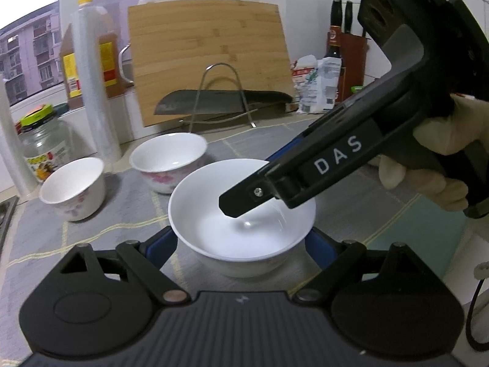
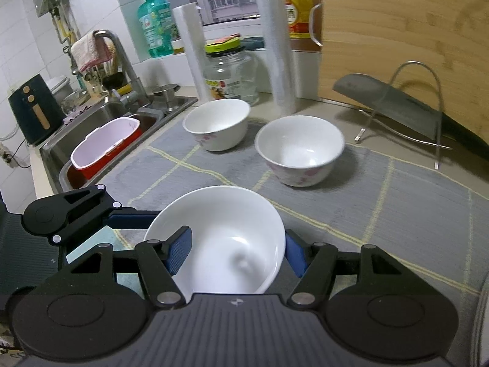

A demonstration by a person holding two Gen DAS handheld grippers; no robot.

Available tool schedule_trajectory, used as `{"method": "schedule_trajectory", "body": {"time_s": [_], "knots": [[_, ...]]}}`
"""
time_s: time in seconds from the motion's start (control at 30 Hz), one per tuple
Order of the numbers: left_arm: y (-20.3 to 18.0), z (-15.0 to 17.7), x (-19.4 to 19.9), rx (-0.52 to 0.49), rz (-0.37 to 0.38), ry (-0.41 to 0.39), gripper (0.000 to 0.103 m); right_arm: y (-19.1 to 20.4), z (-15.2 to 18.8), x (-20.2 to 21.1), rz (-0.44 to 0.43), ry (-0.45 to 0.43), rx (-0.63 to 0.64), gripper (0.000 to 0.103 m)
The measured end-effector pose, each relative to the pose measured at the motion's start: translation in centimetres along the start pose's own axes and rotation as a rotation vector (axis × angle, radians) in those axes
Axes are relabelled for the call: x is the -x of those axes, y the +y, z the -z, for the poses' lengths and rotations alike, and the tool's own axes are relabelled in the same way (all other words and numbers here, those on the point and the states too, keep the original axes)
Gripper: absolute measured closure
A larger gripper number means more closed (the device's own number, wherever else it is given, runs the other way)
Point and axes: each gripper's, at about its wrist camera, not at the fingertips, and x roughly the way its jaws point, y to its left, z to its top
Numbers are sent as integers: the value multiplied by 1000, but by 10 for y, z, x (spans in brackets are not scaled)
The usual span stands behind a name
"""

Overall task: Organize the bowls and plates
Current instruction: 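Lift the white bowl off the mat with the right gripper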

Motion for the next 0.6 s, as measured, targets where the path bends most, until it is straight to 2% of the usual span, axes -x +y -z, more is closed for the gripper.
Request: {"method": "schedule_trajectory", "body": {"time_s": [0.3,0.6], "knots": [[-20,-13,-24,-21,40,-5,13,-32,11,15,41,-3,-30,32],[-29,-14,-43,-23,62,12,13,-52,19,11,55,7,-57,32]]}}
